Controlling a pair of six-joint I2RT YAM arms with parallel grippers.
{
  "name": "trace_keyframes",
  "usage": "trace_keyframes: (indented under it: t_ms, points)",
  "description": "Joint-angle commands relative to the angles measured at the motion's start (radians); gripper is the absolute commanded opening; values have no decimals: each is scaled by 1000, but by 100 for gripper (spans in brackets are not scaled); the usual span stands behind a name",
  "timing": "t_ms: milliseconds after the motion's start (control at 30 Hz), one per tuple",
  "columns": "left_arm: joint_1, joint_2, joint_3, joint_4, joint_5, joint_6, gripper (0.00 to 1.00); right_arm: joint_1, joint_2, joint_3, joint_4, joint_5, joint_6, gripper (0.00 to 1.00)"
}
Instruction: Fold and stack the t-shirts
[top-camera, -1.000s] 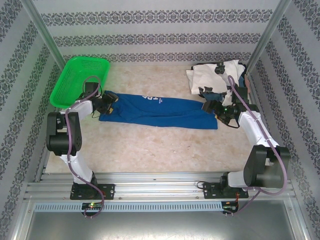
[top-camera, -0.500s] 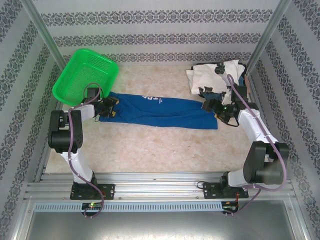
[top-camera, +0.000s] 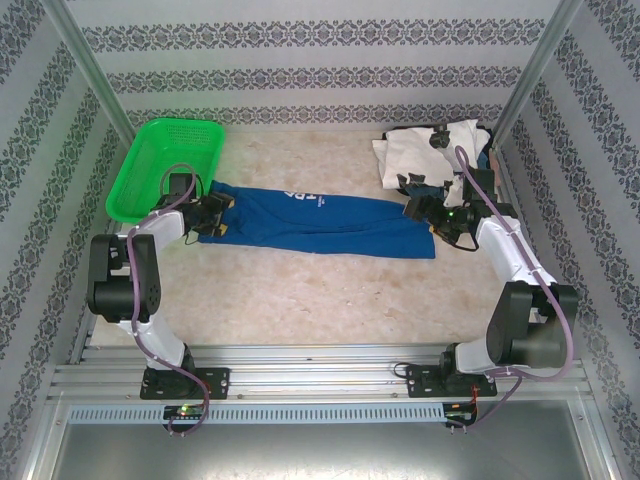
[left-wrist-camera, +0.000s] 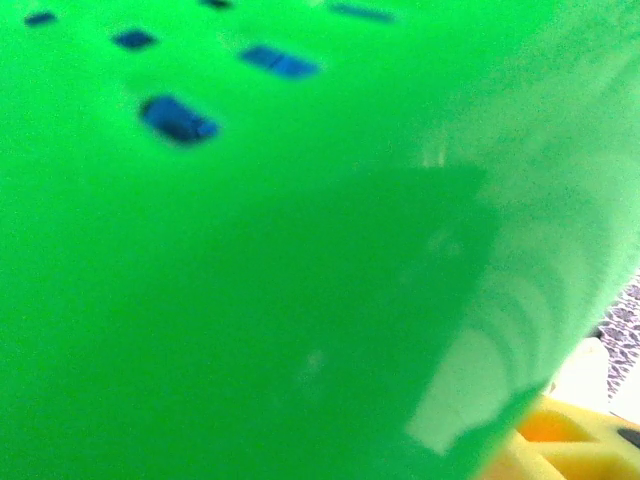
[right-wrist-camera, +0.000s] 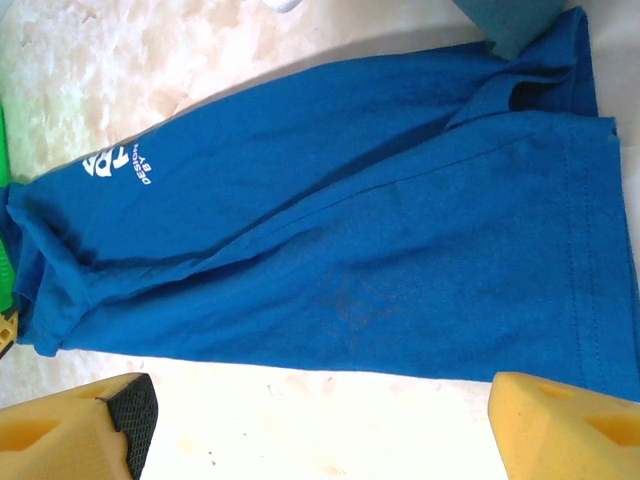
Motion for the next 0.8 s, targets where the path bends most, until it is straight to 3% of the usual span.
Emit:
trace_keyframes:
  t_ms: [0, 300, 767]
  points:
    - [-38, -20, -9, -43, -20, -7, 62, -11, 2, 15, -15, -19, -15, 86]
    - [-82, 41, -63, 144, -94, -121, 62, -15, 7, 15, -23, -25, -32, 86]
    - [-79, 84, -44, 151, -226, -88, 59, -39, 9, 15, -32, -43, -52, 86]
